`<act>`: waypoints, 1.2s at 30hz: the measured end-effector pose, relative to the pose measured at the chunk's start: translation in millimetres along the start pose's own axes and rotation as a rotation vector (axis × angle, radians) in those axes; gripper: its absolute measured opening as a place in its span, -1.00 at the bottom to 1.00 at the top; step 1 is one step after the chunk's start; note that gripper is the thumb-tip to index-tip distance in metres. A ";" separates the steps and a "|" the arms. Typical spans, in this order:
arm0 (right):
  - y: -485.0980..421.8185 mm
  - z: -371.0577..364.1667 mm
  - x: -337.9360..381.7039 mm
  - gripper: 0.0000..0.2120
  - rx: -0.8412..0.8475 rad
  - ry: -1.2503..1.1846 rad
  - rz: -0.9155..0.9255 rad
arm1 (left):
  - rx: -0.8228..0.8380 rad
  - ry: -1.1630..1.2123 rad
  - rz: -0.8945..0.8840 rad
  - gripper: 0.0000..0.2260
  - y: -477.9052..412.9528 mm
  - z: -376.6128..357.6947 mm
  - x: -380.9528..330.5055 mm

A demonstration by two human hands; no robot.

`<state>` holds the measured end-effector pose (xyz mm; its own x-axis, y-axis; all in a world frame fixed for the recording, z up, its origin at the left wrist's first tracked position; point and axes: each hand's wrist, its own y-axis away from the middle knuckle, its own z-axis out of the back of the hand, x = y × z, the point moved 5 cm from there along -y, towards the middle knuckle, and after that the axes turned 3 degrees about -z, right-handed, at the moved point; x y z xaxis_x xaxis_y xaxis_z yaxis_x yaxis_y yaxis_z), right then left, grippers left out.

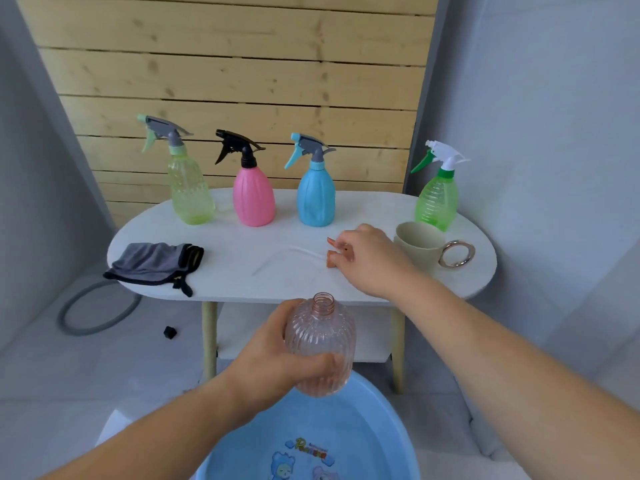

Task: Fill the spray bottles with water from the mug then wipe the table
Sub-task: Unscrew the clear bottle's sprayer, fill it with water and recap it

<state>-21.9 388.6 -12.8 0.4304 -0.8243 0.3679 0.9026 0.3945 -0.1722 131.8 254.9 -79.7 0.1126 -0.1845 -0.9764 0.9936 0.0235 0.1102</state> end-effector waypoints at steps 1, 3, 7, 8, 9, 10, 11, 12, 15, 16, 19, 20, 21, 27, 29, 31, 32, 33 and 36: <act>-3.4 -12.6 -1.3 -0.67 0.002 0.119 -0.006 | -0.002 0.001 0.000 -0.34 1.7 3.5 0.4; -8.6 -34.0 -4.5 -0.49 0.035 0.246 -0.045 | -0.015 0.013 0.006 -0.35 4.8 12.7 4.0; -16.3 -52.3 -10.5 -0.50 0.048 0.197 -0.139 | -0.038 0.029 0.017 -0.36 9.7 29.1 8.9; -17.6 -53.7 -11.5 -0.53 0.042 0.182 -0.145 | -0.046 0.033 0.019 -0.36 11.1 32.8 9.4; -17.5 -54.1 -11.9 -0.56 0.042 0.178 -0.137 | -0.055 0.038 0.019 -0.36 12.2 35.3 9.9; -17.4 -54.6 -11.2 -0.61 0.049 0.166 -0.116 | -0.065 0.047 0.020 -0.36 13.7 38.0 10.7; -17.1 -52.7 -8.9 -0.68 0.041 0.134 -0.096 | -0.070 0.052 0.020 -0.36 15.6 40.6 10.9; -17.6 -49.1 -8.4 -0.78 0.025 0.083 -0.091 | -0.070 0.056 0.022 -0.35 16.7 41.8 11.5; -16.3 -30.4 -2.3 -0.89 -0.024 -0.098 -0.128 | -0.076 0.067 0.025 -0.35 23.0 47.4 11.5; -14.6 -23.2 -0.9 -0.86 -0.036 -0.169 -0.145 | -0.076 0.071 0.025 -0.36 24.8 48.9 11.1; -5.8 -7.0 3.9 -0.86 -0.041 -0.289 -0.169 | -0.078 0.091 0.036 -0.36 30.4 52.4 11.1; -1.9 -2.9 5.2 -0.86 -0.039 -0.316 -0.173 | -0.079 0.096 0.036 -0.36 32.5 53.6 10.7; 2.7 2.1 7.5 -0.86 -0.039 -0.337 -0.173 | -0.081 0.099 0.035 -0.36 34.9 54.4 9.6; 31.7 50.8 26.6 -0.81 -0.185 -0.385 -0.046 | -0.093 0.134 0.023 -0.38 45.2 59.3 0.6; 44.4 71.7 36.0 -0.80 -0.269 -0.320 0.034 | -0.094 0.142 0.025 -0.40 48.1 59.9 -2.5; 57.2 88.5 43.9 -0.80 -0.334 -0.255 0.106 | -0.099 0.145 0.037 -0.44 49.6 60.0 -3.5; 63.1 94.7 47.0 -0.80 -0.356 -0.234 0.140 | -0.104 0.145 0.044 -0.45 49.8 59.9 -3.5; 67.8 99.3 49.2 -0.81 -0.368 -0.217 0.172 | -0.110 0.146 0.048 -0.46 49.9 59.6 -4.1; 79.0 105.1 52.4 -0.83 -0.368 -0.147 0.258 | -0.115 0.139 0.045 -0.44 49.5 57.3 -5.5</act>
<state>71.6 419.3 88.9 0.6601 -0.6411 0.3915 0.7186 0.3872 -0.5776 180.5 200.7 -58.3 0.1473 -0.0436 -0.9881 0.9799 0.1422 0.1398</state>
